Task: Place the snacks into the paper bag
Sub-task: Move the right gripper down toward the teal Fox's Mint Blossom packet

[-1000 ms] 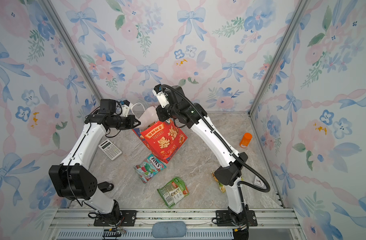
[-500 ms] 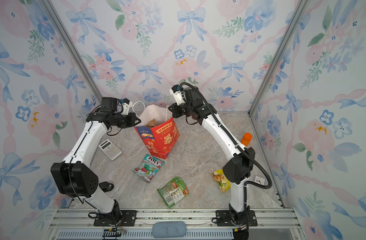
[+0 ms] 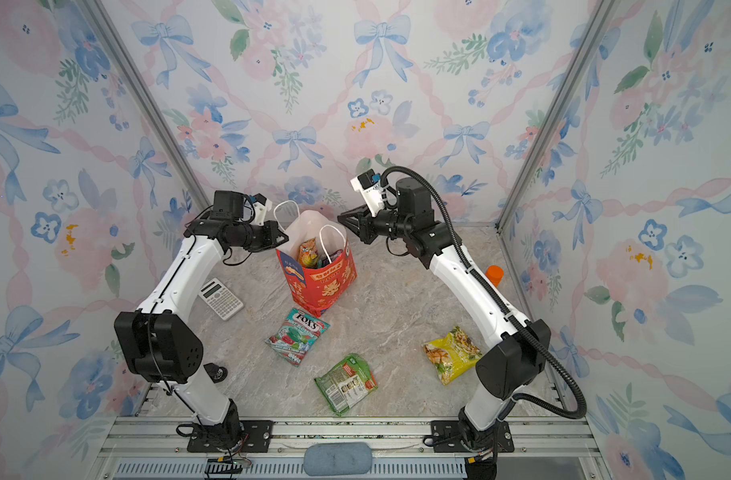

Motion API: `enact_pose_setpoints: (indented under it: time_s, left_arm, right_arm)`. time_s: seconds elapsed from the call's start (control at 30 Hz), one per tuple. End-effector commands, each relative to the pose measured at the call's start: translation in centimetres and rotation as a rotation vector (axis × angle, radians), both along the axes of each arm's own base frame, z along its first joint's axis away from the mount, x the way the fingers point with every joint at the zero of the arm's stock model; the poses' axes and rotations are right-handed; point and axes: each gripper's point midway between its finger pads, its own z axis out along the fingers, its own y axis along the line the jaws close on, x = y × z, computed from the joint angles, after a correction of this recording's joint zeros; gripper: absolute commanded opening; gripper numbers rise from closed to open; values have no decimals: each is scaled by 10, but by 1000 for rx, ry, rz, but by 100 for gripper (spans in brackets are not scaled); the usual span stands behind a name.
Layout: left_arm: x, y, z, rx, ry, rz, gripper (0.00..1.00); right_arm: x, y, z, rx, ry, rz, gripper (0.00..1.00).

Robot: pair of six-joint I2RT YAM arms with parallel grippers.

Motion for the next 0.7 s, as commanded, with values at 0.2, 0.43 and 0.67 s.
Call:
enact_pose_setpoints:
  time_s: [0.2, 0.43, 0.67]
  left_arm:
    - [6, -5, 13, -5, -49, -11, 0]
    - [-1, -6, 16, -6, -58, -29, 0]
    - [-5, -7, 15, -8, -60, -42, 0]
  right_arm:
    - [-28, -8, -27, -136, 26, -184, 55]
    - [-70, -41, -116, -253, 262, -413, 78]
    - [-120, -28, -207, -306, 495, -462, 89]
